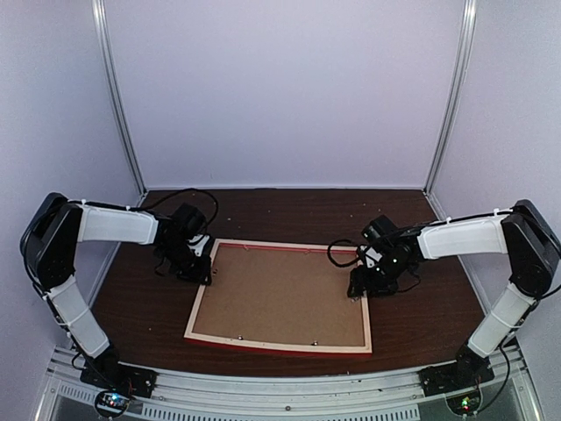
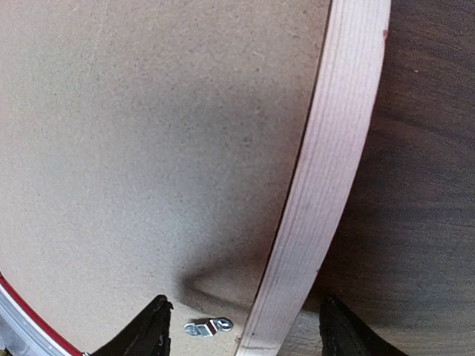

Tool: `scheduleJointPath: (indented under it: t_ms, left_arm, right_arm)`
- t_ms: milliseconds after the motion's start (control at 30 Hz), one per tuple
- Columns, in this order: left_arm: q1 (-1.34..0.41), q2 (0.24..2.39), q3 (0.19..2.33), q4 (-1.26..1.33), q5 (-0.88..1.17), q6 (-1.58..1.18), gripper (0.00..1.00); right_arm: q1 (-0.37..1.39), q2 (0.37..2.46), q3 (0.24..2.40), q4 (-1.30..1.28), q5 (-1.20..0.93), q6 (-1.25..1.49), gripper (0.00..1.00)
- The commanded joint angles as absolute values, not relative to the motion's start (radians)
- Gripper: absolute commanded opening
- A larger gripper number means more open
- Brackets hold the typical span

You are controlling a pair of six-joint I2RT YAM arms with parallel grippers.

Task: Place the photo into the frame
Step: Rotate the photo frame at the center of the board, then press the fastener.

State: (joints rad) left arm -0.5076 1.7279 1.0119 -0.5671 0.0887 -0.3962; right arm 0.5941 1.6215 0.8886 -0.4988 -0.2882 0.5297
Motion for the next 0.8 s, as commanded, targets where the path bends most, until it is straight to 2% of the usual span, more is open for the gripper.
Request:
scheduleJointPath:
  t_ms: [0,300,767]
  left_arm:
    - [-0.508,1.714,0.977,-0.542,0.093,-0.424,0.36]
    - [-0.508,1.71,0.976,-0.541,0.089,-0.425,0.35]
    - [-0.508,1.709,0.975,-0.549,0.084,-0.427,0.35]
  right_arm:
    - [0.61,1.648,0.9,-0.493,-0.239,0.556,0.67]
    - [0.623,1.661,0.91,-0.538,-0.234,0.501,0.53]
    - [0.621,1.709,0.988,-0.683,-0.298,0.314,0.5]
